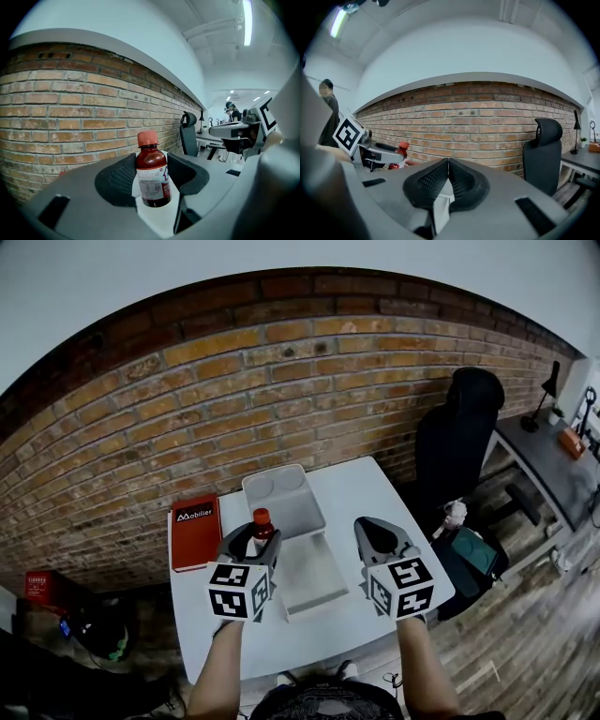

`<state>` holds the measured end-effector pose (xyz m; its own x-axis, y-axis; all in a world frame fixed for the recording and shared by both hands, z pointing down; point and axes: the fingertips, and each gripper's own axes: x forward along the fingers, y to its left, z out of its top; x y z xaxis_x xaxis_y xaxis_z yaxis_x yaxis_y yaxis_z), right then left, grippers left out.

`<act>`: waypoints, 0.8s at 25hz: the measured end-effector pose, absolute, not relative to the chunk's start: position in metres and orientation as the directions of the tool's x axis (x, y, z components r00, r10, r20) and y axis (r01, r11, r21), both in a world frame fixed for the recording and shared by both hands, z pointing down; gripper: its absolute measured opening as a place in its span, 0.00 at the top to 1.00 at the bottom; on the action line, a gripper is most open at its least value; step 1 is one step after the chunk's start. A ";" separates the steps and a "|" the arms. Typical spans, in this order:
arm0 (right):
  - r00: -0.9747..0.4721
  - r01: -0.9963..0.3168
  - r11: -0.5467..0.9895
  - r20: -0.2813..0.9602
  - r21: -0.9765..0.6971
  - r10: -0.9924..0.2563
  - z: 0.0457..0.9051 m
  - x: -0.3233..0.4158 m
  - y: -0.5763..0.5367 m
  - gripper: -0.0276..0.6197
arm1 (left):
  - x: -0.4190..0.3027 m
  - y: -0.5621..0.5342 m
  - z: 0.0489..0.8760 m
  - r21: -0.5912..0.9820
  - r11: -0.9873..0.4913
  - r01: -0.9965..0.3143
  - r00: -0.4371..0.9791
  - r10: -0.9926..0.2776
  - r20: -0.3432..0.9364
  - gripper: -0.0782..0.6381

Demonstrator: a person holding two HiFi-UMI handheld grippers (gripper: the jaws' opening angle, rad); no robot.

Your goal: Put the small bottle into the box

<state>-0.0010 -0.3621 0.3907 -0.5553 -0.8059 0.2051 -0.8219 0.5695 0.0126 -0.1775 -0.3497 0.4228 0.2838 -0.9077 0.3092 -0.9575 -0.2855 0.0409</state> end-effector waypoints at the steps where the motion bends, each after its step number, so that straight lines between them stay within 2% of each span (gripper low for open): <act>1: -0.558 -0.820 0.572 0.204 0.012 -0.804 0.391 0.001 -0.364 0.93 | -0.175 -0.349 0.423 0.039 -0.285 -0.958 0.283 -0.907 0.312 0.58; 11: -0.580 -0.805 0.593 0.201 0.003 -0.789 0.391 -0.003 -0.366 0.93 | -0.163 -0.350 0.429 0.023 -0.319 -0.948 0.306 -0.883 0.355 0.58; 20: -0.572 -0.812 0.583 0.201 -0.005 -0.795 0.395 0.000 -0.359 0.93 | -0.131 -0.353 0.465 0.106 -0.441 -0.891 0.431 -0.749 0.504 0.58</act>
